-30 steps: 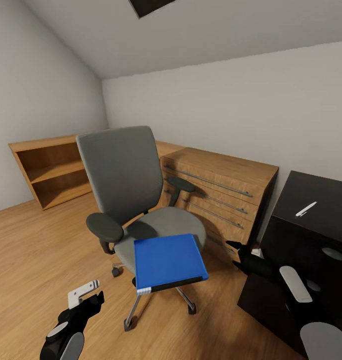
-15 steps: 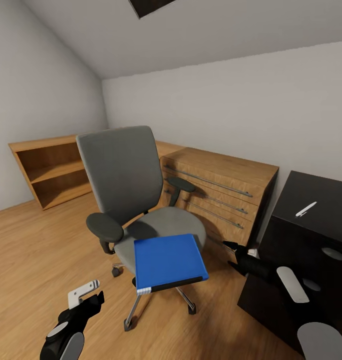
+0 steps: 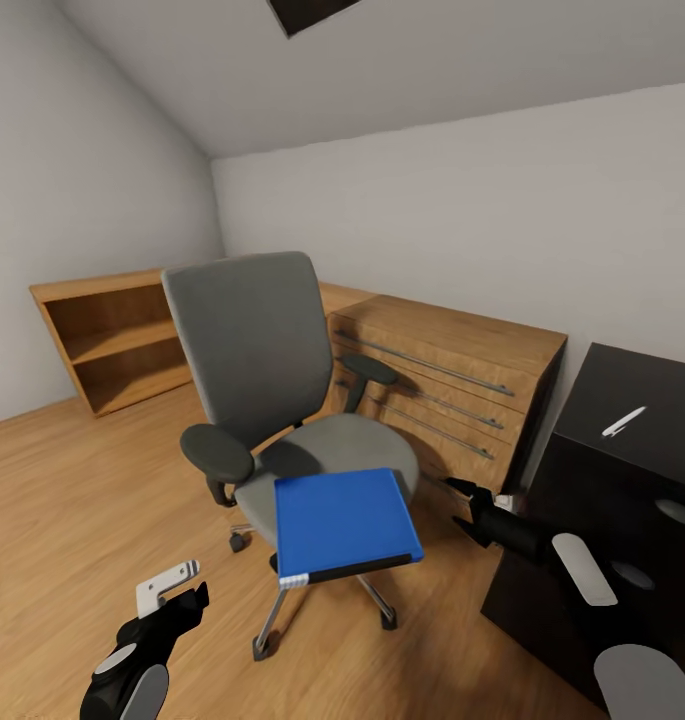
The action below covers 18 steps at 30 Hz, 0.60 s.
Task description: In the bedroom, organize the workspace by keeping the computer under the desk, ensuring the monitor is on the desk, placing the keyboard on the desk next to the monitor, placing the mouse on the desk next to the keyboard, moving the folder from the swivel chair onto the desk next to the mouse, stacking the notebook on top of the folder with the pen on top of the notebook, and positioning the swivel chair next to the desk.
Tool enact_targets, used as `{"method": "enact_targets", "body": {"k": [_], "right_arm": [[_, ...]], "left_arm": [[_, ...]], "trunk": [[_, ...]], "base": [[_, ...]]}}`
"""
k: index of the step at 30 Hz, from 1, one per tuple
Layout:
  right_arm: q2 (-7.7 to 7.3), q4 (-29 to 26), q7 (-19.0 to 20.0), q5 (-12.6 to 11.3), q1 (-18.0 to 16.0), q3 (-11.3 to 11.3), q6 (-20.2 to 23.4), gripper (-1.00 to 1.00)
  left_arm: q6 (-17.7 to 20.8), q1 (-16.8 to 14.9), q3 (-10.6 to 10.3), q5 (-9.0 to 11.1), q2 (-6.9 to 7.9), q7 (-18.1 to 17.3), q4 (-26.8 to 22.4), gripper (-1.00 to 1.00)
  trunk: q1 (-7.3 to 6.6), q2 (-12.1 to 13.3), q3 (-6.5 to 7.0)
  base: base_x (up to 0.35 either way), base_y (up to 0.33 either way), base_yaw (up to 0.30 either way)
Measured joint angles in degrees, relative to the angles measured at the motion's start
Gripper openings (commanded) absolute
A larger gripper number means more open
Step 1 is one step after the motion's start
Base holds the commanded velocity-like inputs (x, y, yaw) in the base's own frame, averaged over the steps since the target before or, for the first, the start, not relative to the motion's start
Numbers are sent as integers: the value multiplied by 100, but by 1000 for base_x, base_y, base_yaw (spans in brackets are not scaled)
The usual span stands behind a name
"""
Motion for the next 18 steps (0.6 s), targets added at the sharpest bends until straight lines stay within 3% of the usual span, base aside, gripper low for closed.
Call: {"method": "enact_targets", "body": {"k": [6,14,18], "right_arm": [[0,0,4,0,0,0,0,100],[0,126,11,-2,1,-5,-8,100],[0,187,17,-2,1,-5,-10,100]], "left_arm": [[0,0,0,0,0,0,0,100],[0,-1,0,-4,-2,0,1,100],[-3,-1,-1,-7,-7,0,1,100]], "trunk": [[0,0,0],[0,0,0],[87,-159,-71]], "base": [[0,0,138],[0,0,28],[0,0,2]]}}
